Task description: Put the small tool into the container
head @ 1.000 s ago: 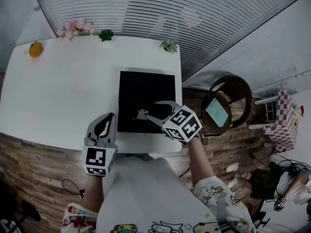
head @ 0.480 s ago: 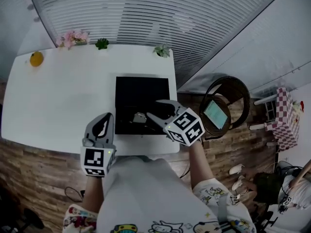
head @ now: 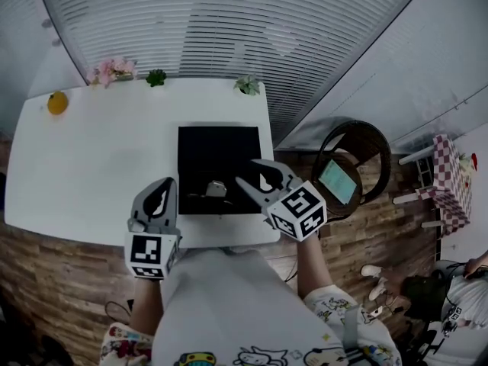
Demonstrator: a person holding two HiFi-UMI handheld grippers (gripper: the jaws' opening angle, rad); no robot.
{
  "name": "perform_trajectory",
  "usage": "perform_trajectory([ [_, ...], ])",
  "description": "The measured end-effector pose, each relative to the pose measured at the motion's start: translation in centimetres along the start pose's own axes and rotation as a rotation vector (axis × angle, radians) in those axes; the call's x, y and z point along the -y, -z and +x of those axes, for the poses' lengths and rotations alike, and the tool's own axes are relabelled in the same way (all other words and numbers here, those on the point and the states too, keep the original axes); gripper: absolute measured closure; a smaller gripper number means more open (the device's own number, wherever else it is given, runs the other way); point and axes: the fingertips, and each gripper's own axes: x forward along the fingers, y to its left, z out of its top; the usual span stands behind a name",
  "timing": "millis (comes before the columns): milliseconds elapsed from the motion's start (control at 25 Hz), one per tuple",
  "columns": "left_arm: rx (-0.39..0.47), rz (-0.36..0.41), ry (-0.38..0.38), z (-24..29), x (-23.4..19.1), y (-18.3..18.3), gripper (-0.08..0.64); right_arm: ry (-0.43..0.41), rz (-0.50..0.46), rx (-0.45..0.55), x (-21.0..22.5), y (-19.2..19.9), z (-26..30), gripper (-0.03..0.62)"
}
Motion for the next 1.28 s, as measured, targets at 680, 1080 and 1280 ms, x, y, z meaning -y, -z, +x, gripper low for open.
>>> perform_trajectory([
  [680, 0.010, -0.025, 0.044, -0.3, 1.4, -0.8, 0.554, 0.178, 0.101, 0.225, 1.7, -1.1, -4.6, 0.549],
  [1080, -0.042, -0.039, 0.055, -0.4, 1.9, -0.1, 0.554, 0.250, 0.153, 0.302, 2.1, -0.3, -6.1, 0.586],
  [1280, -0.033, -0.044, 0.059, -0.3, 1.8, 0.6, 0.554, 0.282, 0.166, 0.304, 2.4, 0.3, -6.4, 0.592],
])
